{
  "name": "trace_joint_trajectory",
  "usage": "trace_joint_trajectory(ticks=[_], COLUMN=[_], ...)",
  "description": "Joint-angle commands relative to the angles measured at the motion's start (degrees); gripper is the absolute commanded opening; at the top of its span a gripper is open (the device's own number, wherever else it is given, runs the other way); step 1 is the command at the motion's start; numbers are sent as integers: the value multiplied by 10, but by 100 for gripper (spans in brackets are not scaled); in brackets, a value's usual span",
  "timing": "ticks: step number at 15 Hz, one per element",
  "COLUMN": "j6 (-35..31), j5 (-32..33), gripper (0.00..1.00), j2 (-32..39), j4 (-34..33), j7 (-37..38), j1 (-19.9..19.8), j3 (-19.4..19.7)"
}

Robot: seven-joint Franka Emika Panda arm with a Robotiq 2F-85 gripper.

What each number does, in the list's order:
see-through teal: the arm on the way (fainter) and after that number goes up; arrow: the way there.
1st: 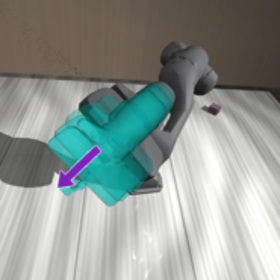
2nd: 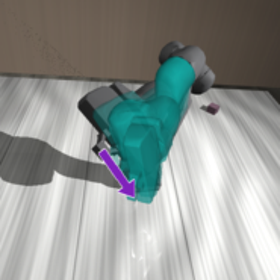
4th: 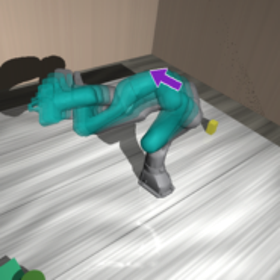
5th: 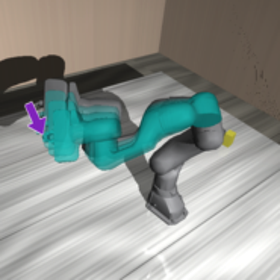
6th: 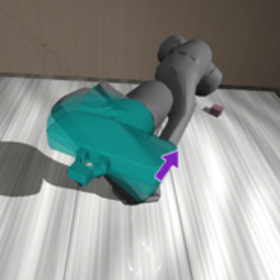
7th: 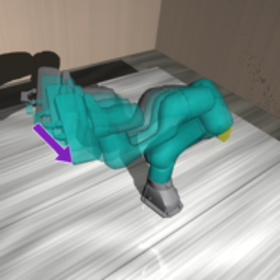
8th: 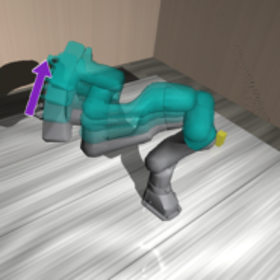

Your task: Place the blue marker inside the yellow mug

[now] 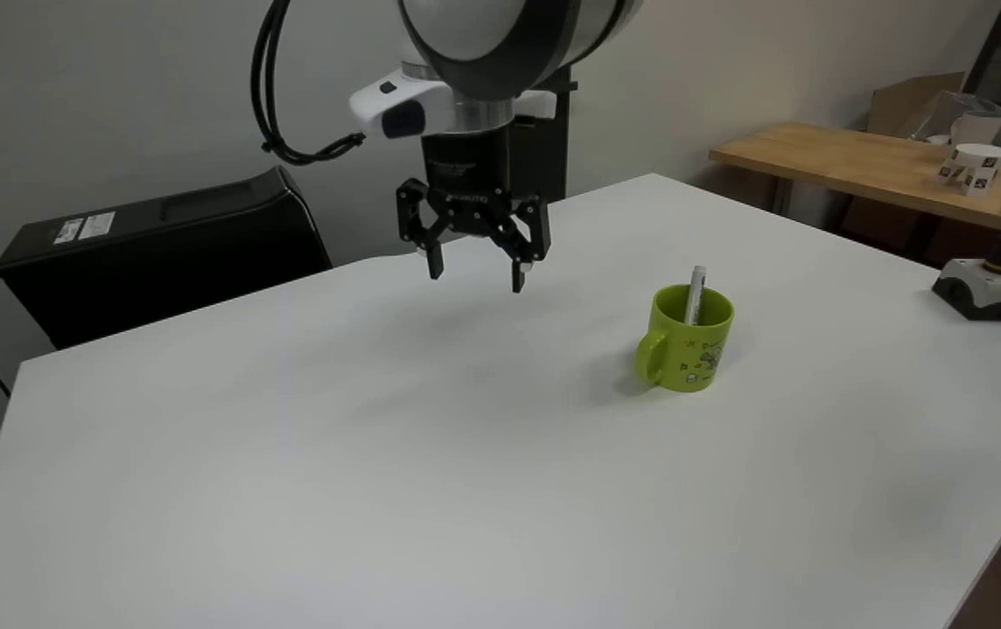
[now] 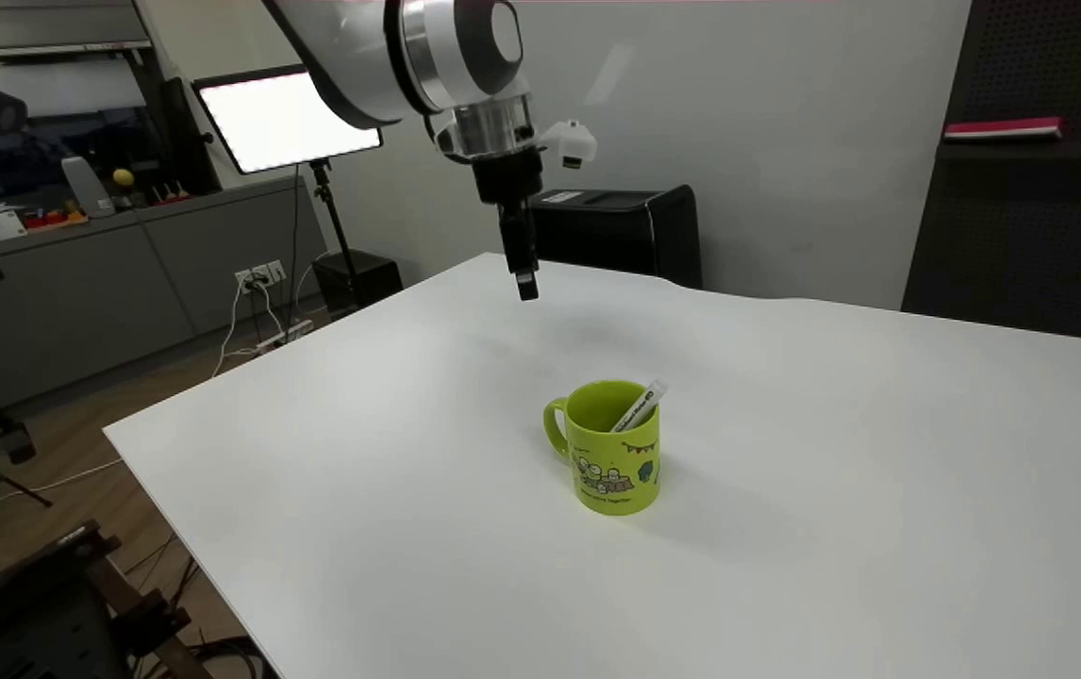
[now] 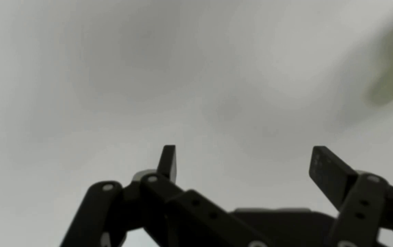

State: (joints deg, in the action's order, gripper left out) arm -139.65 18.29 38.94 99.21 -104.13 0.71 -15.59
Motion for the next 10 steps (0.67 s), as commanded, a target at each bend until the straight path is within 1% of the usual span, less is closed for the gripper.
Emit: trace_joint_trajectory(ticks=[1,3,5,7,9,10], j6=[36,74,107,132,154,127], j5=[-62,-77,-78,-70,-59,-73], gripper=[100,100,100,100,100,100], j2=[-1,-1,-1,2,6,0], j4=[6,0,-5,-10,-17,3], j7=[-141,-187,-197,-184,-150,-178], j1=[-27,-19,-3,12,33,19], j3=[-32,-23,-5,12,34,23])
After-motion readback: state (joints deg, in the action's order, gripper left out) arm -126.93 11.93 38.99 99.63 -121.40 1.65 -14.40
